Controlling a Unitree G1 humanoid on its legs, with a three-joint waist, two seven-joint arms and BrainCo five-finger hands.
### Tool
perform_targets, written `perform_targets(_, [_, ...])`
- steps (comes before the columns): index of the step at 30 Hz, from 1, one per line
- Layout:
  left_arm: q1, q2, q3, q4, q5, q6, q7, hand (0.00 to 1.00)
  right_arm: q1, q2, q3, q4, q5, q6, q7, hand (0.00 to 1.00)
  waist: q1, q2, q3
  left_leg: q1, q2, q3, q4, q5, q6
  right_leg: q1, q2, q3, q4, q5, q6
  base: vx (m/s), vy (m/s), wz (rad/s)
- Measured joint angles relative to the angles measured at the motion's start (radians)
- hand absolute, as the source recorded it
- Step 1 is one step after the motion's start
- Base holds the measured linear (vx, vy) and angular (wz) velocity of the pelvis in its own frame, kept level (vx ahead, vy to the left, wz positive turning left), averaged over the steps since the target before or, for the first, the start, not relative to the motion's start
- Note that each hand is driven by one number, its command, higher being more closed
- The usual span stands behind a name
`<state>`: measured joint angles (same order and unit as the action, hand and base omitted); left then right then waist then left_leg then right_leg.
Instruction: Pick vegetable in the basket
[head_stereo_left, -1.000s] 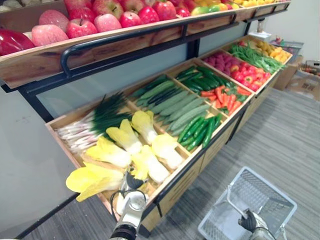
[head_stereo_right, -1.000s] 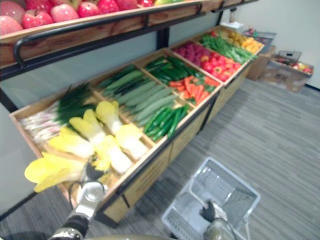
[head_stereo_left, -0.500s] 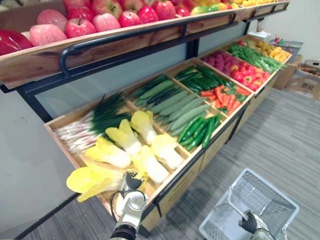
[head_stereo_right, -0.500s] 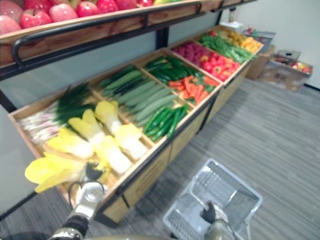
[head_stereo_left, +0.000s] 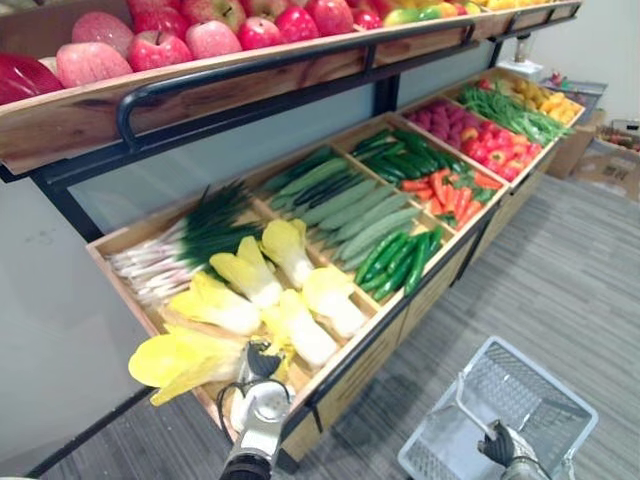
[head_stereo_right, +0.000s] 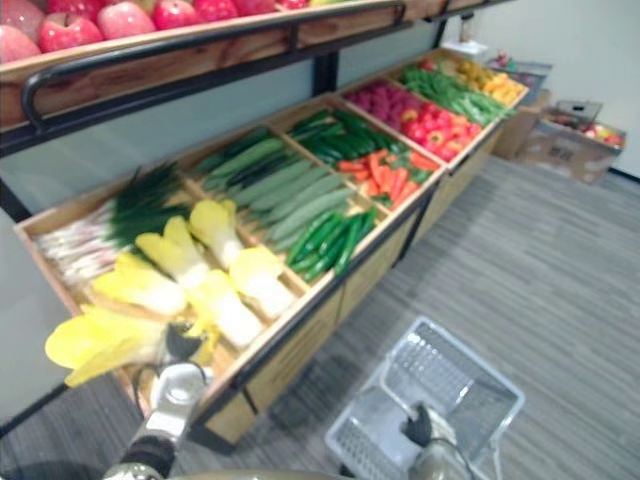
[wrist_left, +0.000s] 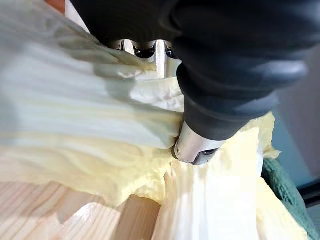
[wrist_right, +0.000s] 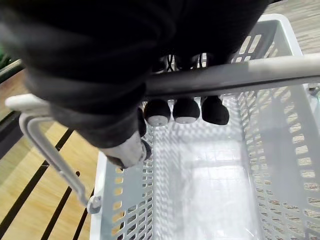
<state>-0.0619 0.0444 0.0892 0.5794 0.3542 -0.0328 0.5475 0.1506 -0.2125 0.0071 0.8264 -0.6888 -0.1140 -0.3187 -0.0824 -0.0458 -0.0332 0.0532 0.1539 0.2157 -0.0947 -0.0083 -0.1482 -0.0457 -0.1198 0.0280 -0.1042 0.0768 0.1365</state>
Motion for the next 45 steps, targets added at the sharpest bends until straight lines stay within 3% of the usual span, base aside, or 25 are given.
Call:
perform_targets(9, [0.068,-0.007,0.034,-0.257,-0.021,0.015,0.011,1.00,0.009,0.005,-0.036,-0.047,-0.010,0.003,-0.001,1.00,0.002,-0.004,0.003,-0.015,-0.001,-0.013,0.000,0.000,0.001,-0.002,-0.002,-0.019,0.000,0.001,0.000,0.00,-0.002,0.05])
perform_targets(34, [0.067,-0.003,0.012,-0.479,-0.020,0.012,0.038,1.00,0.010,0.005,-0.034,-0.077,-0.021,0.002,-0.001,1.00,0.003,0.016,-0.001,-0.015,-0.003,-0.012,0.001,0.001,0.002,-0.004,-0.006,-0.018,0.000,0.002,0.001,0.00,0.000,0.00])
perform_targets(45, [0.066,-0.003,-0.086,-0.619,-0.043,-0.035,0.030,1.00,0.009,0.003,-0.007,-0.083,-0.020,0.001,-0.002,1.00,0.004,0.030,-0.008,-0.032,-0.002,-0.012,0.032,-0.013,0.008,-0.004,-0.008,-0.017,0.001,0.004,0.003,0.00,0.000,0.00])
